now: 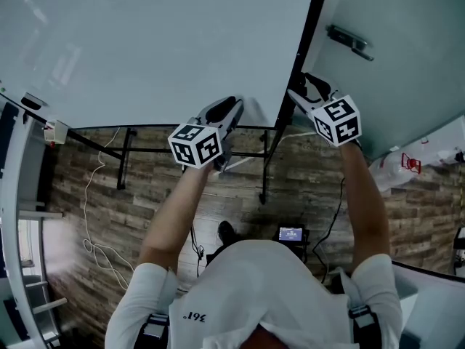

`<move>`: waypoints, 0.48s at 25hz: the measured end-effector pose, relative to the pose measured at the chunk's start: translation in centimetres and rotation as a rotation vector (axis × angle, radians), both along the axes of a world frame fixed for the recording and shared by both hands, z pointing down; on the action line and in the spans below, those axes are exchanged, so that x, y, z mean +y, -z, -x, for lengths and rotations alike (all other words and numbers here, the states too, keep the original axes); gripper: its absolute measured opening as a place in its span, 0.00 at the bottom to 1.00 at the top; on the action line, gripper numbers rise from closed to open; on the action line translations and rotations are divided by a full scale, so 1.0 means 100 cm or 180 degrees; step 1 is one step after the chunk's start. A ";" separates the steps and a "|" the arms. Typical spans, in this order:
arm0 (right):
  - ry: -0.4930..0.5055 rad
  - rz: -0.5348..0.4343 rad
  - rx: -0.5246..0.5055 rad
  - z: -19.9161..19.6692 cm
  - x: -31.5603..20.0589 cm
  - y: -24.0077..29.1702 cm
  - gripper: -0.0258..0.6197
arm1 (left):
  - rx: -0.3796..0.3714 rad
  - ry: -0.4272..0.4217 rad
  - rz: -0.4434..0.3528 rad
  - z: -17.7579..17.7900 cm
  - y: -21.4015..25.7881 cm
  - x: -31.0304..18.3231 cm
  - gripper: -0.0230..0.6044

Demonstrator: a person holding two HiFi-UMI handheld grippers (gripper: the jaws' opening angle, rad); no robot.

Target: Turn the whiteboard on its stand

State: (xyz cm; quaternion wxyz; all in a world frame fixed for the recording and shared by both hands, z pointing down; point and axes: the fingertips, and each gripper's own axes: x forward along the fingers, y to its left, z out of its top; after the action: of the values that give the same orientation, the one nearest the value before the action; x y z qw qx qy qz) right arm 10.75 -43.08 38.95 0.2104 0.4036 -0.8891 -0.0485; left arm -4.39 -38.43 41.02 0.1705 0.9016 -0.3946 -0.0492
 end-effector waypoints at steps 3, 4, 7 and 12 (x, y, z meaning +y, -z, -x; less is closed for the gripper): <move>-0.0123 -0.0030 -0.0023 -0.008 0.008 0.003 0.44 | 0.0022 -0.0045 -0.0045 0.001 0.005 0.006 0.17; -0.0167 -0.0046 -0.0025 -0.011 0.012 0.005 0.44 | 0.0032 -0.0058 -0.0059 0.001 0.007 0.007 0.17; -0.0327 -0.0099 -0.0047 -0.016 0.023 0.009 0.44 | 0.0058 -0.0120 -0.0085 0.004 0.010 0.014 0.17; -0.0471 -0.0166 -0.0184 -0.006 0.051 0.017 0.44 | 0.0087 -0.0277 -0.0167 0.012 0.019 0.032 0.17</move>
State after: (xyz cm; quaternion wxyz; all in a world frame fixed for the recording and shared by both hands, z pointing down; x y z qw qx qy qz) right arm 11.38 -38.00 37.29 0.1771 0.4747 -0.8610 -0.0443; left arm -5.56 -35.27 39.13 0.1542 0.9213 -0.3512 -0.0643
